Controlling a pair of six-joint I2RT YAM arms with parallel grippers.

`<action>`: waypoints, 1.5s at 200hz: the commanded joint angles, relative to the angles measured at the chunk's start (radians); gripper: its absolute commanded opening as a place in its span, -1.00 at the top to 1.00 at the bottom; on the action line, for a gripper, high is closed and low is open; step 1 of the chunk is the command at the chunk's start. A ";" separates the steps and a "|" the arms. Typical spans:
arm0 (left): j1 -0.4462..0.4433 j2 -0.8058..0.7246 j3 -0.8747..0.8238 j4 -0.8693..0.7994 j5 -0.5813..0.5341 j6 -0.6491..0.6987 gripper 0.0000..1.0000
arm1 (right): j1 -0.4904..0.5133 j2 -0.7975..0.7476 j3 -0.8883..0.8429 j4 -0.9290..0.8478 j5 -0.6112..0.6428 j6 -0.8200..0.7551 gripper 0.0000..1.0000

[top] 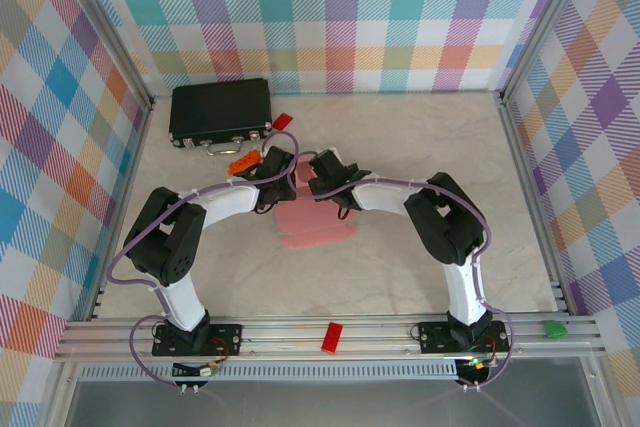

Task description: Fold the paper box

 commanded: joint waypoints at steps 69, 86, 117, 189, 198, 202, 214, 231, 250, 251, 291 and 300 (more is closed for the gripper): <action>-0.015 0.005 0.020 -0.061 -0.014 -0.084 1.00 | -0.018 -0.293 -0.192 0.044 -0.186 -0.022 -0.81; -0.014 -0.007 0.021 -0.077 -0.027 -0.146 1.00 | -0.043 -0.359 -0.227 0.015 -0.217 0.020 -0.82; -0.014 -0.005 0.061 -0.181 -0.036 -0.287 1.00 | -0.133 -0.470 -0.275 -0.106 -0.317 0.147 -0.80; -0.014 0.029 0.213 -0.360 0.041 -0.658 1.00 | -0.265 -0.727 -0.408 -0.200 -0.504 0.245 -0.77; -0.014 0.031 0.228 -0.388 0.063 -0.717 1.00 | -0.283 -0.747 -0.415 -0.203 -0.545 0.255 -0.77; -0.014 0.032 0.233 -0.391 0.074 -0.735 1.00 | -0.290 -0.755 -0.419 -0.202 -0.562 0.258 -0.77; -0.013 0.032 0.228 -0.383 0.131 -0.809 1.00 | -0.301 -0.774 -0.427 -0.201 -0.600 0.269 -0.76; -0.013 0.029 0.201 -0.349 0.196 -0.909 1.00 | -0.306 -0.795 -0.435 -0.195 -0.637 0.288 -0.75; -0.014 0.031 0.169 -0.312 0.261 -1.006 1.00 | -0.307 -0.805 -0.434 -0.199 -0.653 0.340 -0.73; -0.014 0.031 0.167 -0.310 0.263 -1.011 1.00 | -0.307 -0.805 -0.434 -0.200 -0.652 0.341 -0.72; -0.014 0.035 0.141 -0.287 0.330 -1.088 1.00 | -0.307 -0.760 -0.417 -0.209 -0.674 0.465 -0.53; -0.014 0.035 0.133 -0.270 0.349 -1.103 1.00 | -0.307 -0.744 -0.416 -0.203 -0.677 0.487 -0.47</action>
